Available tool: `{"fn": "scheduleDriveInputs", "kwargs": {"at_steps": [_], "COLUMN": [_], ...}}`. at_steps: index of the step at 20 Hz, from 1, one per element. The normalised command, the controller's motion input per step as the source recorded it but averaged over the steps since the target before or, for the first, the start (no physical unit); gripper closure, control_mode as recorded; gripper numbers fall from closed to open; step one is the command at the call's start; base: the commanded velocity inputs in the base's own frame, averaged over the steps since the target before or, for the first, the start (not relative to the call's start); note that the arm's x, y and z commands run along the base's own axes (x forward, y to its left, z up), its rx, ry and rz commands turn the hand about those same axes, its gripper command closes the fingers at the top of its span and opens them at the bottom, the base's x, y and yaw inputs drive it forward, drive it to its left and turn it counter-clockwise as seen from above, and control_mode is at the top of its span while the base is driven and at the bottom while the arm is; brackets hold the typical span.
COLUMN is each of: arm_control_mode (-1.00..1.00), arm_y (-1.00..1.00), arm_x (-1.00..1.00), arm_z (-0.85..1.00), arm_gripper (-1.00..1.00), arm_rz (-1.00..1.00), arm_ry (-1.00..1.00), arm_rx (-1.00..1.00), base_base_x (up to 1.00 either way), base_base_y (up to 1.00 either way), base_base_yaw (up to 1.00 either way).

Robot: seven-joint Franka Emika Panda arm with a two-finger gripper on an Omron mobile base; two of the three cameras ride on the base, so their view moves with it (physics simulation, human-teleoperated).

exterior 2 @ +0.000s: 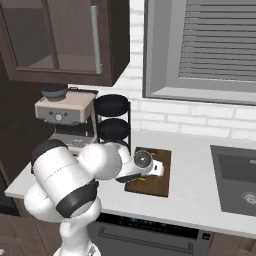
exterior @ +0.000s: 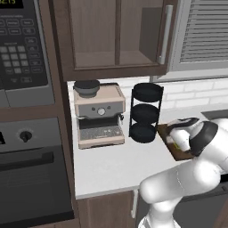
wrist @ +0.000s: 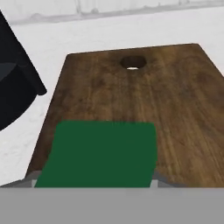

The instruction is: Pick up the sponge from the counter and clean the cutting board by briefly scrubbing or pressing down on the cutting board. Once finished, release the sponge.

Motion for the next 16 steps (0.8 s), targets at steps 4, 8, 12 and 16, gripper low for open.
{"fn": "scheduleDriveInputs", "kwargs": {"at_steps": [4, 8, 12, 16], "arm_control_mode": [-1.0, -1.0, -1.0, -1.0], "arm_y": [0.0, 0.0, 0.0, 0.0], "arm_x": [0.64, 0.59, 0.49, 0.49], "arm_z": [-0.05, -0.09, -0.22, -0.2], "arm_gripper": [1.0, 1.0, 1.0, 1.0], "arm_rz": [0.0, 0.0, 0.0, 0.0], "arm_ry": [-0.02, 0.0, -0.03, -0.07], "arm_rx": [0.03, 0.0, 0.0, 0.0], "base_base_x": [0.0, 0.0, 0.0, 0.0], "base_base_y": [0.0, 0.0, 0.0, 0.0], "base_base_yaw": [0.0, 0.0, 0.0, 0.0]}}
